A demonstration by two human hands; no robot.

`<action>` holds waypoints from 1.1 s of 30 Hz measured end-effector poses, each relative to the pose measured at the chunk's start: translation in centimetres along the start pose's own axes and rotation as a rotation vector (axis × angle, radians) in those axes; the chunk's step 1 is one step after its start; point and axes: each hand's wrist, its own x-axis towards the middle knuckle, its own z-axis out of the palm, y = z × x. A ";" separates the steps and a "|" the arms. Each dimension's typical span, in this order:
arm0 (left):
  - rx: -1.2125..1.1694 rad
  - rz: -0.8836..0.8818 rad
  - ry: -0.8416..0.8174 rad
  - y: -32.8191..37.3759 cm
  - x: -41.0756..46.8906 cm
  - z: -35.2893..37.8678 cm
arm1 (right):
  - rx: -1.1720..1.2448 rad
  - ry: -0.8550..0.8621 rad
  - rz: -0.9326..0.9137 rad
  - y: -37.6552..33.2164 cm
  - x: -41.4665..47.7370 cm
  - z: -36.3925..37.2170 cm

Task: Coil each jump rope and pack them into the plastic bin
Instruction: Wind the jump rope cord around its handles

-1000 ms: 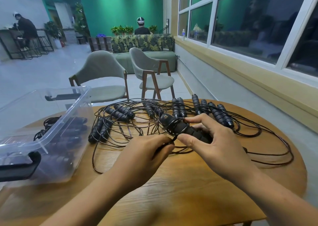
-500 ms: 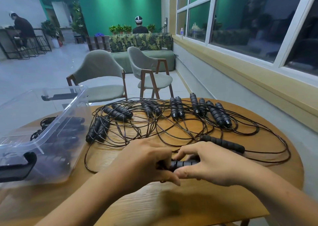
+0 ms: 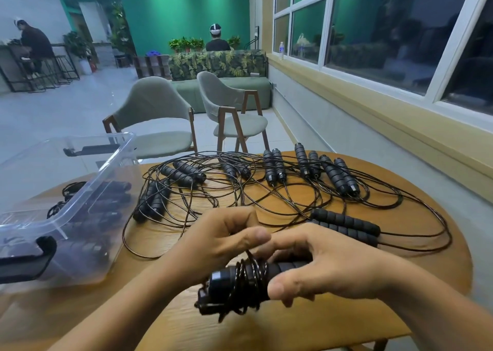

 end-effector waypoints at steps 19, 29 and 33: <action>0.311 -0.005 0.190 0.3 -0.5 1.3 | 0.480 0.486 -0.286 1.0 0.2 -0.9; 0.283 -0.027 0.259 0.7 -0.8 0.8 | -0.036 0.861 -0.137 0.9 0.5 -0.8; 0.259 -0.015 0.290 1.0 -0.6 0.5 | -0.204 0.840 -0.027 1.1 0.4 -1.4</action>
